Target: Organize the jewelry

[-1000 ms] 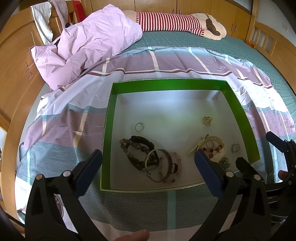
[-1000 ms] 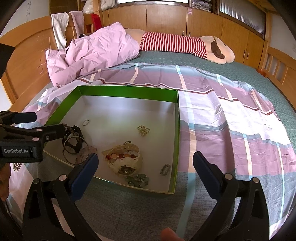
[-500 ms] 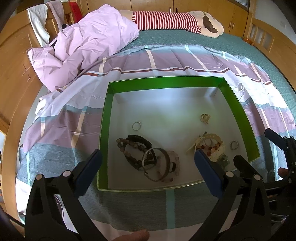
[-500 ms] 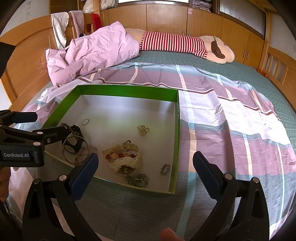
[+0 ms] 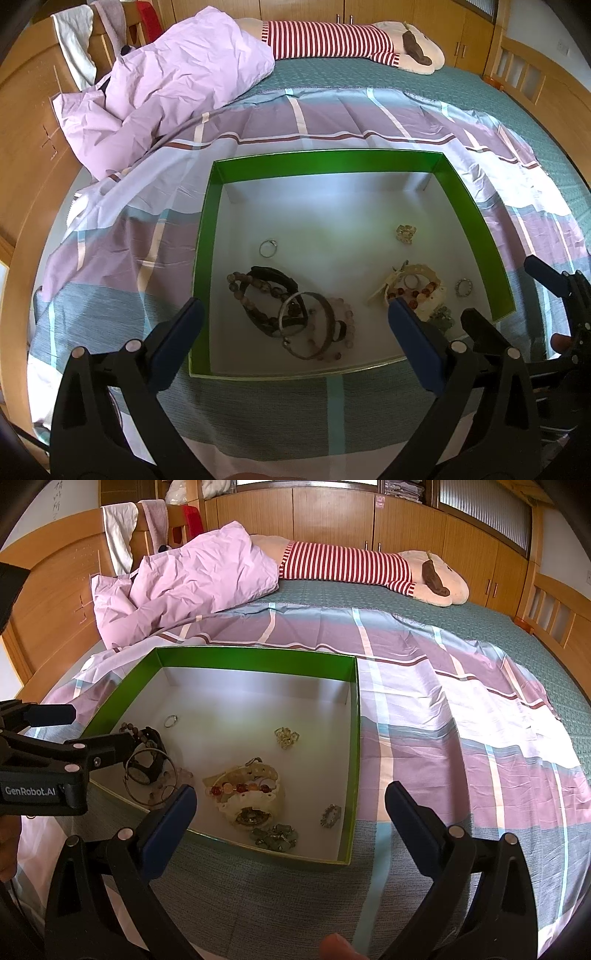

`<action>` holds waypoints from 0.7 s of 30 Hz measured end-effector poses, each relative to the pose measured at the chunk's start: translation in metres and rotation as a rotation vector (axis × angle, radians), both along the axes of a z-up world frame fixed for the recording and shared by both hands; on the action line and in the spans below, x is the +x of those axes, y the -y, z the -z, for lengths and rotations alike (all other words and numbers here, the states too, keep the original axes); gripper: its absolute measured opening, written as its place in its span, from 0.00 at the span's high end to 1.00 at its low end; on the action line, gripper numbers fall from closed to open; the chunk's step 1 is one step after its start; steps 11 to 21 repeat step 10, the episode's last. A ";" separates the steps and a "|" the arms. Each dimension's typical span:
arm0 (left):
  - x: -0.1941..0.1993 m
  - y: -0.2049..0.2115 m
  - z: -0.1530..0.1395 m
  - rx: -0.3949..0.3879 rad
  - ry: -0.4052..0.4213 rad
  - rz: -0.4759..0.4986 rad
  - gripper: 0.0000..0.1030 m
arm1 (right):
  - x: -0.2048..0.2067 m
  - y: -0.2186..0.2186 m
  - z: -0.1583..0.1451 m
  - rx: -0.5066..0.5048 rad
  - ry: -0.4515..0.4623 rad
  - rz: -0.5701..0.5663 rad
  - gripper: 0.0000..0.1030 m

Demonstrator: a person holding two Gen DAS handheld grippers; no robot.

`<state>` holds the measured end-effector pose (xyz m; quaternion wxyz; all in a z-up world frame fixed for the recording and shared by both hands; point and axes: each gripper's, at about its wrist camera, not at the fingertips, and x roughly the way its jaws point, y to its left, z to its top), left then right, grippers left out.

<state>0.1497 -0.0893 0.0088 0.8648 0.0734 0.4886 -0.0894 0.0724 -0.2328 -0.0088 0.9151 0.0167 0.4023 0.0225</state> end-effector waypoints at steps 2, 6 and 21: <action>0.000 0.000 0.000 0.008 0.004 -0.001 0.04 | -0.001 0.000 0.001 -0.002 0.000 -0.001 0.03; 0.001 0.001 0.001 0.012 -0.003 0.004 0.04 | -0.001 0.000 0.002 -0.002 -0.001 -0.002 0.03; 0.000 0.001 0.001 0.027 0.005 0.005 0.04 | 0.000 0.000 0.004 -0.005 -0.002 -0.002 0.03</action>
